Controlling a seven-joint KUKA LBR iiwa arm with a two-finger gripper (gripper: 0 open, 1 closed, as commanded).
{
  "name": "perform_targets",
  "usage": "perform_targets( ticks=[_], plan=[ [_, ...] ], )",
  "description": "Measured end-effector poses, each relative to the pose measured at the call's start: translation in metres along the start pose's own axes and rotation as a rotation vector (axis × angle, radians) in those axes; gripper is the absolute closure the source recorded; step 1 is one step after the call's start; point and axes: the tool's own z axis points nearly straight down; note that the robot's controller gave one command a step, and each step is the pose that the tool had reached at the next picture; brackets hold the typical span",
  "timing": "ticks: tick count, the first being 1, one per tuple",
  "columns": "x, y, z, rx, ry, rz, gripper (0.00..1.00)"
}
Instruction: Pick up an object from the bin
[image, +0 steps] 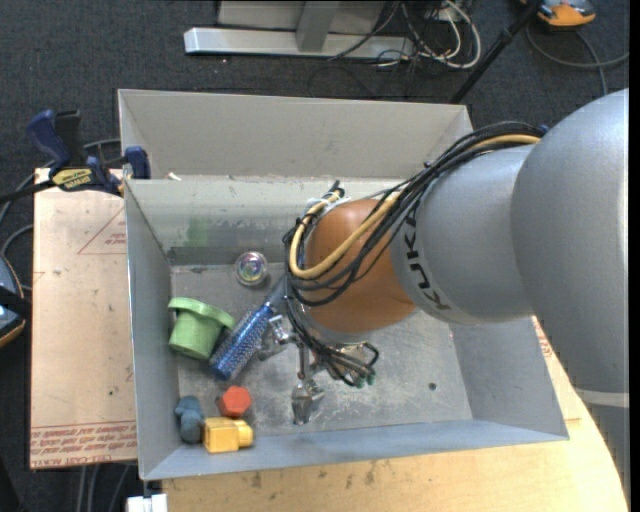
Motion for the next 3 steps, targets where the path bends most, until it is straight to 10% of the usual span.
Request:
perform_targets(
  ticks=[1, 2, 3],
  plan=[
    [-0.053, 0.061, -0.001, 0.0, 0.003, -0.12, 0.0],
    [-0.01, 0.072, 0.031, 0.006, -0.012, -0.284, 0.0],
    [-0.007, 0.073, 0.032, 0.002, -0.002, -0.286, 1.0]
  ],
)
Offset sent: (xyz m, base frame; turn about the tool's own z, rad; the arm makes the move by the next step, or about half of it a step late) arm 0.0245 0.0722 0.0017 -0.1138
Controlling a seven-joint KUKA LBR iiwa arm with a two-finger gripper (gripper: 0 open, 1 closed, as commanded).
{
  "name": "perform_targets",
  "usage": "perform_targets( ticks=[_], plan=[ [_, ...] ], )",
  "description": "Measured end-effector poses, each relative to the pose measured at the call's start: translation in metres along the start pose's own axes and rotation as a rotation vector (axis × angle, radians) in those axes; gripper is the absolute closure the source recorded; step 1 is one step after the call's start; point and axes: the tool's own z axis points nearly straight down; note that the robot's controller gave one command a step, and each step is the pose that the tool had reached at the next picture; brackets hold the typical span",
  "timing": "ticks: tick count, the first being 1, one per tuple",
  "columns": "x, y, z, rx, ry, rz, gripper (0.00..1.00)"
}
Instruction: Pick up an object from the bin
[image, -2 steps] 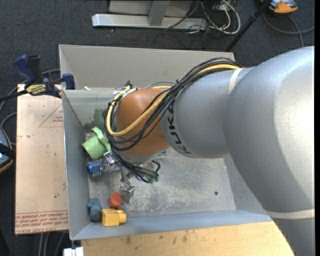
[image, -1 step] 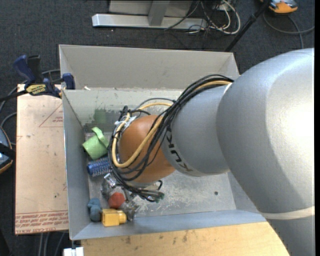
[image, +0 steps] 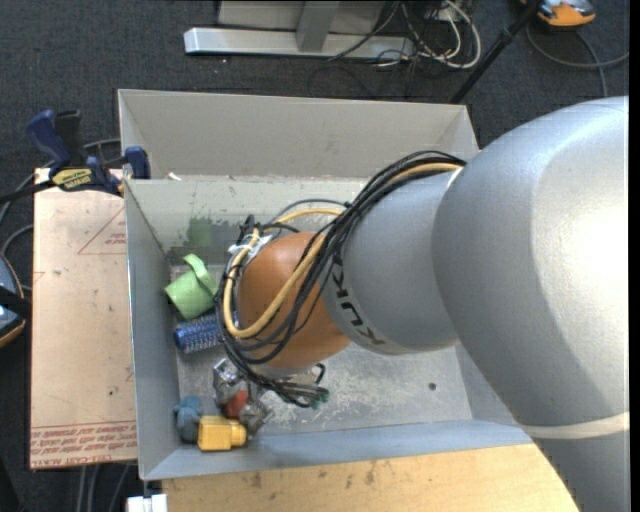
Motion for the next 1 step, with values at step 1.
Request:
perform_targets(
  ticks=[1],
  plan=[
    [-0.0023, -0.0301, -0.1694, 0.0, 0.002, -0.419, 1.0]
  ],
)
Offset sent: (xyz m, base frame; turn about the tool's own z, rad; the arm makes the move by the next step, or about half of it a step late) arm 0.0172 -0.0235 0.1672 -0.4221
